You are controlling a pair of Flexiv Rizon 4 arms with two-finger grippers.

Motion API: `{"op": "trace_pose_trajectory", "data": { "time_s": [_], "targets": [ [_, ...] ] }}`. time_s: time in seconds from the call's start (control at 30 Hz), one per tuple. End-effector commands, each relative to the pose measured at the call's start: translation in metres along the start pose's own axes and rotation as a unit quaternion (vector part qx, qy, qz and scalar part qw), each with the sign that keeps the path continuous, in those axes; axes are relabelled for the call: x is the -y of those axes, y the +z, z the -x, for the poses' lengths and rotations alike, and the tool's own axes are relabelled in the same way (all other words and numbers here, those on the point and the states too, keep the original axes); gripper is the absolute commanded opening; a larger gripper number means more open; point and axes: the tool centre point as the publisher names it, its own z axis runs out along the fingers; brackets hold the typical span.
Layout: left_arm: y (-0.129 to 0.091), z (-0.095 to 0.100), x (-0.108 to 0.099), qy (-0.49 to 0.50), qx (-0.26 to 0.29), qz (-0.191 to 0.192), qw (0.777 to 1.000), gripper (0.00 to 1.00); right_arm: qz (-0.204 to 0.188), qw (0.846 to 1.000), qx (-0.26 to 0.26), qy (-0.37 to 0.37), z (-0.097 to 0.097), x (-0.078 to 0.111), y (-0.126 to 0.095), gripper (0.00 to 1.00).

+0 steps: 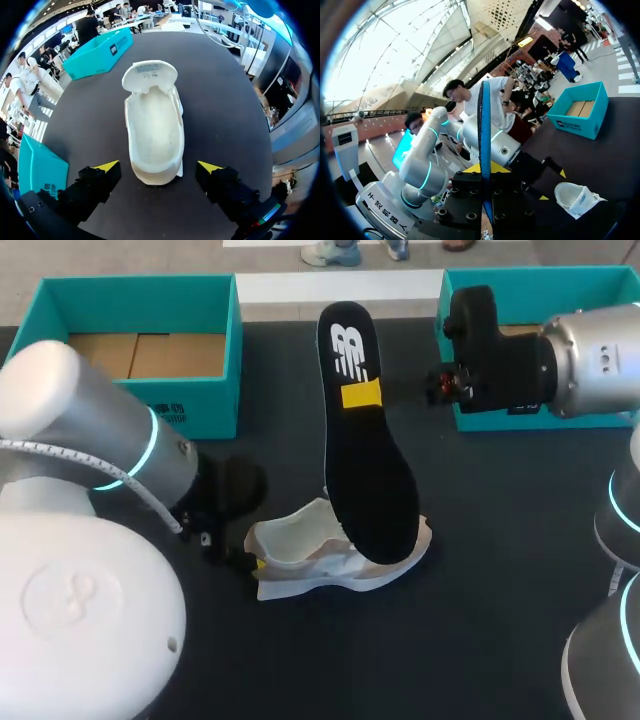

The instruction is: Take the shoe out of the shoebox, open the shoe tongue, remove and reinsert the insole, then place the shoe into the shoebox

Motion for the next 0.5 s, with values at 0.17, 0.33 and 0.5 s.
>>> {"op": "trace_pose_trajectory", "data": {
  "time_s": [0.17, 0.33, 0.5],
  "targets": [
    [-0.0033, 0.0018, 0.0106, 0.009, -0.016, 0.087, 0.996, 1.00, -0.001, 1.000, 0.002, 0.001, 0.0006, -0.0001, 0.0028, 0.00],
    [-0.0061, 0.0054, 0.0145, 0.008, -0.023, 0.136, 0.990, 1.00, -0.001, 1.000, 0.002, 0.001, 0.0006, -0.0001, 0.0028, 0.00],
    [-0.0083, 0.0052, 0.0124, 0.006, -0.027, 0.148, 0.989, 1.00, -0.001, 1.000, 0.002, 0.001, 0.0006, -0.0001, 0.0028, 0.00]
  ]
}}
